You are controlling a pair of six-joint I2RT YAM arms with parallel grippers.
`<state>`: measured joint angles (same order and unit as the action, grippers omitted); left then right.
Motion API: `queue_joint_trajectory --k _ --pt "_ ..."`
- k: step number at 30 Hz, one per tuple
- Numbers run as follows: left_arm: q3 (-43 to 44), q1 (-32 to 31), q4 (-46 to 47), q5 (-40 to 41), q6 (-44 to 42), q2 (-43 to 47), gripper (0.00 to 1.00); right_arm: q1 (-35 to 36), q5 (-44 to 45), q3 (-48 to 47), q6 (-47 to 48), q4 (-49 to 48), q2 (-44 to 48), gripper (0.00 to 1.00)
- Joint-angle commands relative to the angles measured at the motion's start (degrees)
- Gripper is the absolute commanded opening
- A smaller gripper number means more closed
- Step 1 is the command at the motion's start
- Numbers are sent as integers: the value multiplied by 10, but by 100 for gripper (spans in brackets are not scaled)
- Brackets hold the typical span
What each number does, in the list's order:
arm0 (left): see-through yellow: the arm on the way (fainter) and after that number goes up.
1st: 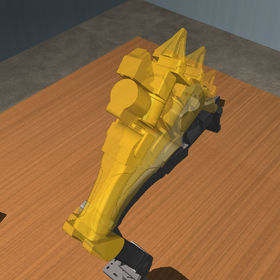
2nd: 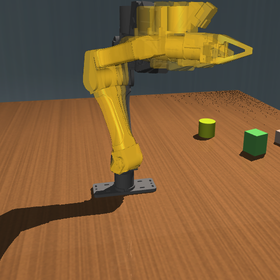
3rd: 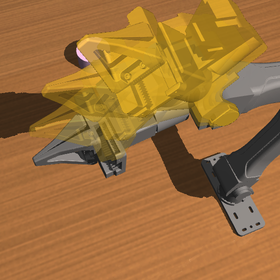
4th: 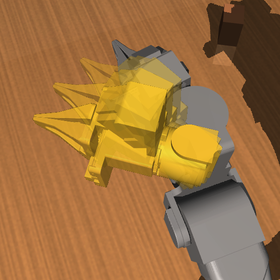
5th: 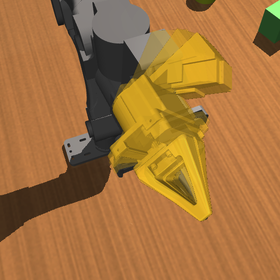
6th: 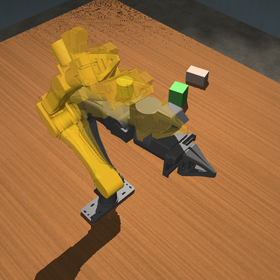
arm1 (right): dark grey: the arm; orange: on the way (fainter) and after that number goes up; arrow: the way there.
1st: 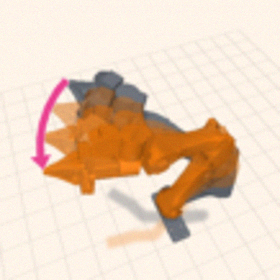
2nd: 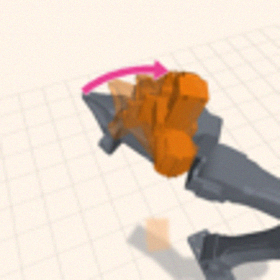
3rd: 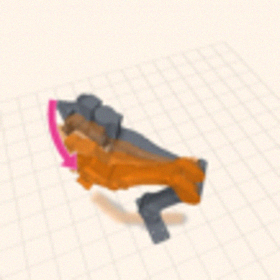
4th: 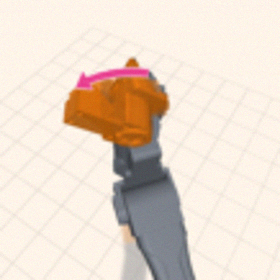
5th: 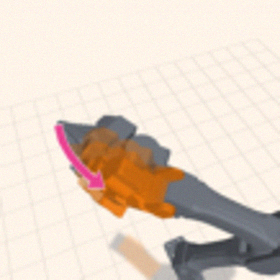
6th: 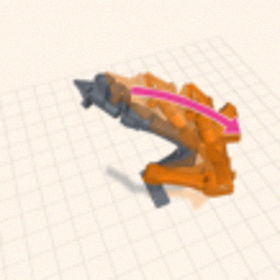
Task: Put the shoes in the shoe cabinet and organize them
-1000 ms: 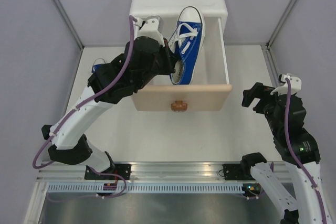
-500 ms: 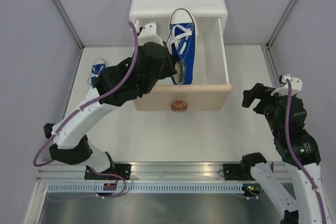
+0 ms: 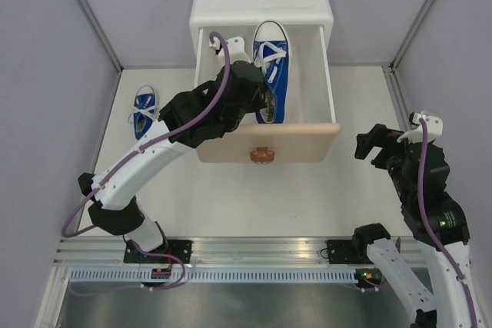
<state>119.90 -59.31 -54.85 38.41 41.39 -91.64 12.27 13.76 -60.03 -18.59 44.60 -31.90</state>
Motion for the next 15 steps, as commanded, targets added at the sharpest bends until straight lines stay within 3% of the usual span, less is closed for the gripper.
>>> queue_joint_trajectory --k 1,9,15 --pt "7 14 32 -9 33 -3 2 2 1 -3 8 -10 3 98" --pt "-2 19 22 -42 38 -13 2 2 9 -4 11 -7 3 98" --pt "-65 18 11 -55 61 29 2 2 13 -2 11 -9 3 98"
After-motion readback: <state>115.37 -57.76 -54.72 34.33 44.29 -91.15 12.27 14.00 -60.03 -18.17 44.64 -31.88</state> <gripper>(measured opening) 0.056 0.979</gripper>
